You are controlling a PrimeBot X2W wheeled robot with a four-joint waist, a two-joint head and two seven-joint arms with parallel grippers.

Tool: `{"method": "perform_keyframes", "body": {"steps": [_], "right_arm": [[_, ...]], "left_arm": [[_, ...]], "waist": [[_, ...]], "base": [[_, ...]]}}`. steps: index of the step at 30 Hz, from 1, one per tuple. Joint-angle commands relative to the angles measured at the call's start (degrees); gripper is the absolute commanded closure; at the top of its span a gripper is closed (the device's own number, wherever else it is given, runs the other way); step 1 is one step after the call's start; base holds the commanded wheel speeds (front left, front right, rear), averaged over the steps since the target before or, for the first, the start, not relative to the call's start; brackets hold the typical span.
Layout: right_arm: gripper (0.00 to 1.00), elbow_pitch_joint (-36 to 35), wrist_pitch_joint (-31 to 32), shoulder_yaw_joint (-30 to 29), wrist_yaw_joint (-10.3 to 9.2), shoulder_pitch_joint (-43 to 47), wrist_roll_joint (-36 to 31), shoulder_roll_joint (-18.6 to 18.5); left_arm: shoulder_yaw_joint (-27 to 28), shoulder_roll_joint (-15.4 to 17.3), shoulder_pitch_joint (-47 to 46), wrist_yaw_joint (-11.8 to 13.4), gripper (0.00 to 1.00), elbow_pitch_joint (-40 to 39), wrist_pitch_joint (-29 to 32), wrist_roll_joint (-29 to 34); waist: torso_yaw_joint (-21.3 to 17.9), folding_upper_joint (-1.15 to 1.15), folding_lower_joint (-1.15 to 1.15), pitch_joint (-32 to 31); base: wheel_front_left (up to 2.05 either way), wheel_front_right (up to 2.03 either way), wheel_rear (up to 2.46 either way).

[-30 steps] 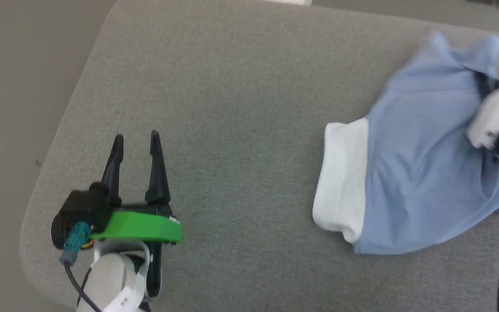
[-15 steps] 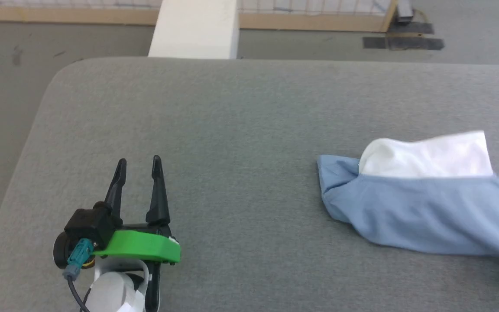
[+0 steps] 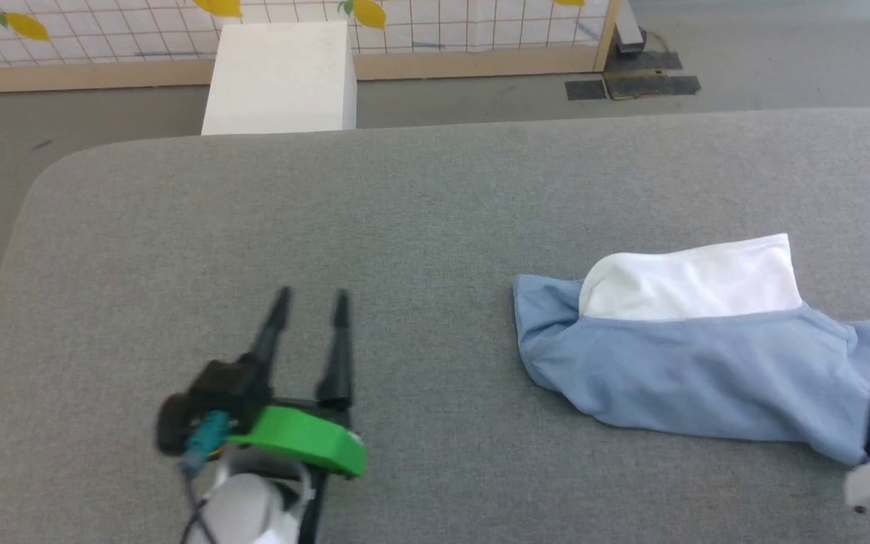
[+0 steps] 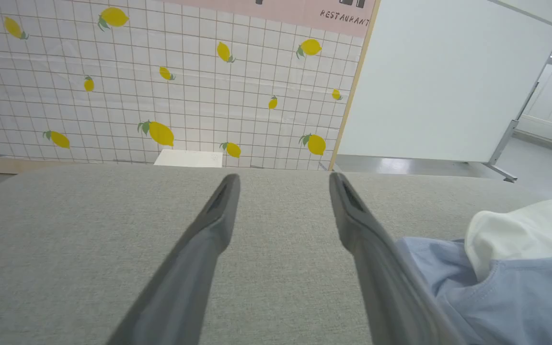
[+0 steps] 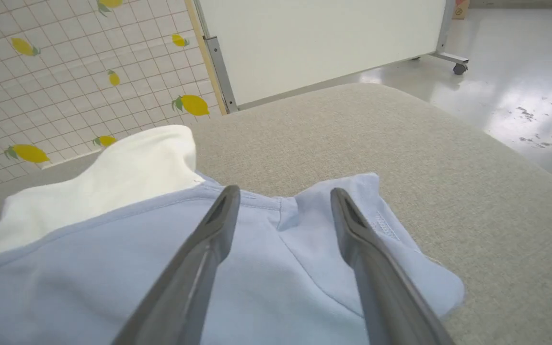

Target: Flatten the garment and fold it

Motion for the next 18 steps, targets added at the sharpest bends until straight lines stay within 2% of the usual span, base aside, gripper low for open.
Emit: {"method": "perform_keyframes", "body": {"steps": [1, 6, 15, 18], "right_arm": [[0.0, -0.7, -1.8, 2.4, -0.08, 0.5, 0.6, 0.0], [0.0, -1.6, -4.6, 7.9, -0.08, -0.5, 1.6, 0.0], [0.0, -1.0, -6.3, 13.4, -0.08, -3.4, 3.2, 0.0], [0.0, -0.3, -6.7, 14.5, -0.08, -4.2, 3.6, 0.0]], "left_arm": [[-2.3, -0.1, -2.4, -0.7, 0.0, 1.8, -0.2, -1.0], [-11.3, -0.1, -10.9, -1.0, 0.0, 9.0, 4.5, -4.6], [-24.7, -0.1, -27.3, 1.2, 0.0, 22.3, 21.1, -13.0], [-27.8, -0.1, -30.6, 0.9, 0.0, 25.4, 25.2, -15.6]], "waist": [[-1.0, 0.0, 0.0, 1.1], [-2.6, 0.0, 0.0, 3.6], [-7.0, 0.0, 0.0, 8.4], [-8.0, 0.0, 0.0, 9.5]], "base": [[0.0, 0.0, 0.0], [0.0, 0.0, 0.0], [0.0, 0.0, 0.0], [0.0, 0.0, 0.0]]}}
